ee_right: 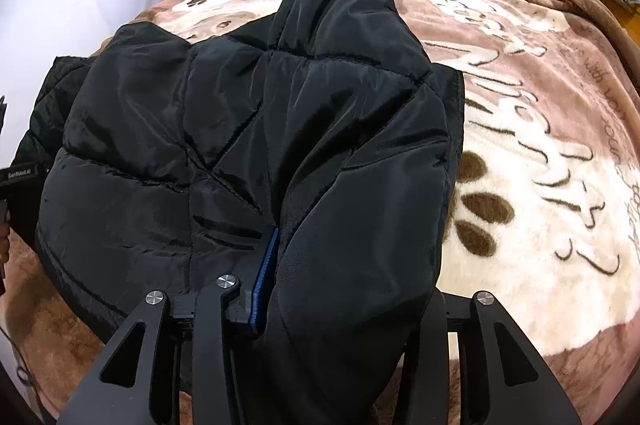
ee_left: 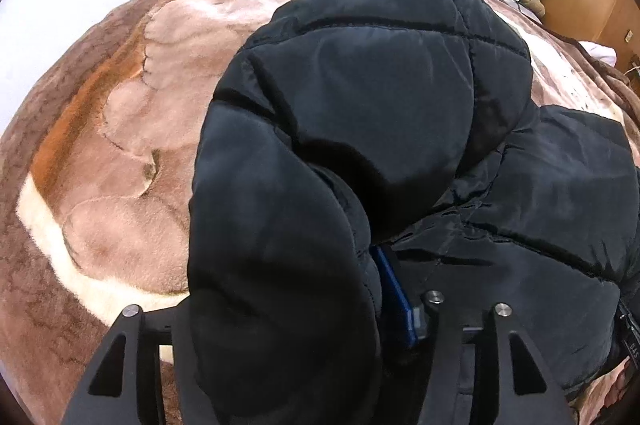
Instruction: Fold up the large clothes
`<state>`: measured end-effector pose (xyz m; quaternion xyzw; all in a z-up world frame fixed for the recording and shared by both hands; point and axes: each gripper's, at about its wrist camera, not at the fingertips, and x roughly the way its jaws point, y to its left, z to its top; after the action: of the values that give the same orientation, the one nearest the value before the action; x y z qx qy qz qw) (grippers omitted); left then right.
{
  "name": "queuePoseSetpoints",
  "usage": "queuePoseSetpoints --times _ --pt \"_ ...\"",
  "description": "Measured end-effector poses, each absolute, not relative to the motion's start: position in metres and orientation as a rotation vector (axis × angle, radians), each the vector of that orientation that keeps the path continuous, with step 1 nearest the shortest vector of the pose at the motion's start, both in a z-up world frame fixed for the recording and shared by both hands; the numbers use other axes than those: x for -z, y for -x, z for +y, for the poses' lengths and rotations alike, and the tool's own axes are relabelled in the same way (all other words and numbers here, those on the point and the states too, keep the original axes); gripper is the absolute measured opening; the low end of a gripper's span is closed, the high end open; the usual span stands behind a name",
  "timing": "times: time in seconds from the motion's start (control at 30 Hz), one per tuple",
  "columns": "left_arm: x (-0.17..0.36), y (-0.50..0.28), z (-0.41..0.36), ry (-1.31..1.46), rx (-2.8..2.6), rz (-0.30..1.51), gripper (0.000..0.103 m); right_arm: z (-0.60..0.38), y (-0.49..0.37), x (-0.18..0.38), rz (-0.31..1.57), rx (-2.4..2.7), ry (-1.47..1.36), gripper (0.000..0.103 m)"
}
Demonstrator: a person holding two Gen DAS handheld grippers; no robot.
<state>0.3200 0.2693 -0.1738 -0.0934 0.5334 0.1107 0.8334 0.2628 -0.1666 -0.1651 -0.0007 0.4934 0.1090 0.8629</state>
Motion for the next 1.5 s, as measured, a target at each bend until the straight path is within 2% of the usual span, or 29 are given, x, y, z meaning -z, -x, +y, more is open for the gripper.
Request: queuePoseSetpoints --times 0.17,0.3,0.4,0.43,0.57,0.63,0.97,1.3,1.5 --pt "0.17 -0.314 0.275 0.242 -0.271 1.135 0.073 -0.174 -0.263 0.167 1.056 -0.223 -0.067 0.05" --pt "0.166 -0.31 0.272 0.23 -0.281 1.139 0.075 -0.178 -0.26 0.164 1.063 -0.205 -0.093 0.061" --pt "0.156 -0.301 0.273 0.259 -0.275 1.127 0.075 -0.178 -0.253 0.152 1.036 -0.147 -0.063 0.075" --pt "0.151 -0.296 0.275 0.264 -0.272 1.114 0.075 -0.179 -0.249 0.147 1.018 -0.128 -0.055 0.076" --pt "0.132 -0.277 0.277 0.279 -0.303 1.07 0.077 -0.183 -0.233 0.128 0.968 -0.094 -0.051 0.077" --pt "0.119 -0.263 0.272 0.251 -0.311 1.042 0.083 -0.181 -0.223 0.118 0.938 -0.08 -0.02 0.077" --pt "0.073 -0.191 0.224 0.214 -0.249 0.947 0.085 -0.161 -0.164 0.072 0.854 -0.091 0.032 0.077" --pt "0.051 -0.125 0.176 0.126 -0.255 0.879 0.086 -0.152 -0.111 0.054 0.819 -0.096 -0.024 0.077" --pt "0.049 -0.085 0.138 0.047 -0.227 0.86 0.09 -0.138 -0.077 0.042 0.797 -0.12 -0.008 0.077"
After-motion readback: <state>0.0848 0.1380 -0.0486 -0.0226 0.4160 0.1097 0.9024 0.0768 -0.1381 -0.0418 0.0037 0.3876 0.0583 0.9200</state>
